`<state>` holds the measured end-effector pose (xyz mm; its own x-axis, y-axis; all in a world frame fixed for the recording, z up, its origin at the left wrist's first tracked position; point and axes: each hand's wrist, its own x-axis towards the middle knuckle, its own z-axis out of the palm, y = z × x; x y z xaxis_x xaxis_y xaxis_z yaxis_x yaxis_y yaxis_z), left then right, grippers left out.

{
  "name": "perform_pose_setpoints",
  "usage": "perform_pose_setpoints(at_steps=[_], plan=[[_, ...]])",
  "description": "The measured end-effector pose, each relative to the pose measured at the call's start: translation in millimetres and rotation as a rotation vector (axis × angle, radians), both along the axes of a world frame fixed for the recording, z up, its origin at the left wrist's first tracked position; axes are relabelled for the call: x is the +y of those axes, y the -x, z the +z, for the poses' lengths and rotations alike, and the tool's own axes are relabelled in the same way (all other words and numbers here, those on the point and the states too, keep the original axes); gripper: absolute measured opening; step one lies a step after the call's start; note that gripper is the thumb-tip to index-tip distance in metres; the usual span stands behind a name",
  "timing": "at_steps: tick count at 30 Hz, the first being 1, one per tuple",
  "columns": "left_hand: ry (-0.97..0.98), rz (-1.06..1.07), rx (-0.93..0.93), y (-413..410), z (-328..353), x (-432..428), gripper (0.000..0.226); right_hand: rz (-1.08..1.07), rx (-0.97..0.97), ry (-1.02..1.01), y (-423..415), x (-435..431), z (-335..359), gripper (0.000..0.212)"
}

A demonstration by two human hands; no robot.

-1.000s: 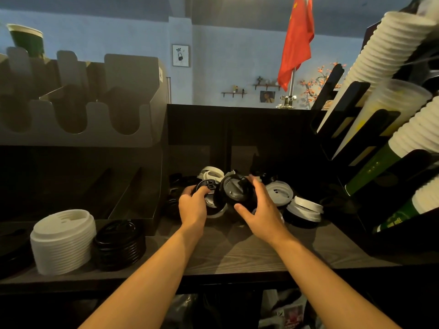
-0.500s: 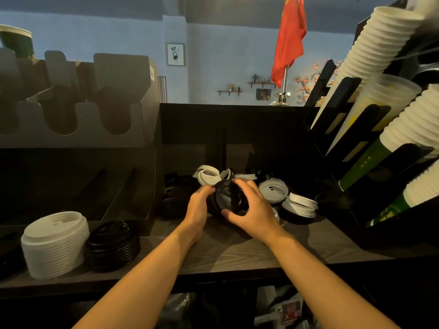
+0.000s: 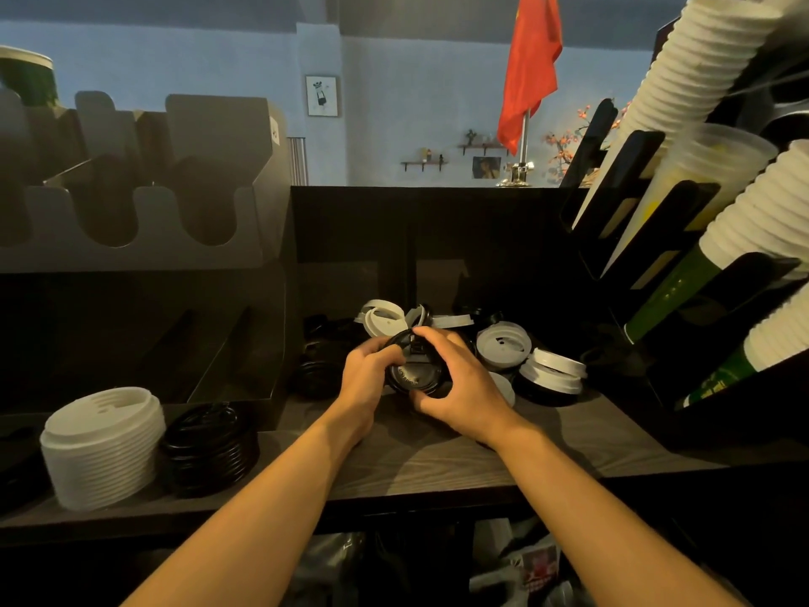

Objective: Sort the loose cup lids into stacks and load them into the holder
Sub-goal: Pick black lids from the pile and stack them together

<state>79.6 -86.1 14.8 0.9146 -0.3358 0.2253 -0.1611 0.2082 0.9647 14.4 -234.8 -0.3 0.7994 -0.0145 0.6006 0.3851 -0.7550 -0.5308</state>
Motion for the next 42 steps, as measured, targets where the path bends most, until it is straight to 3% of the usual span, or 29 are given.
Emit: perform_pose_setpoints(at_steps=[6,10,14,42], plan=[[-0.005,-0.058,0.008,0,0,-3,0.025,-0.019,-0.004,-0.033,0,-4,0,0.084],[0.033,-0.078,0.054,-4,0,-1,0.027,-0.032,0.048,-0.259,-3,-4,-1,0.065],[0.059,-0.123,0.084,-6,-1,-3,0.031,-0.046,0.049,-0.271,-4,-5,-1,0.048],[0.023,-0.136,0.064,-8,-7,-6,0.04,-0.093,-0.059,-0.36,-2,-6,2,0.035]])
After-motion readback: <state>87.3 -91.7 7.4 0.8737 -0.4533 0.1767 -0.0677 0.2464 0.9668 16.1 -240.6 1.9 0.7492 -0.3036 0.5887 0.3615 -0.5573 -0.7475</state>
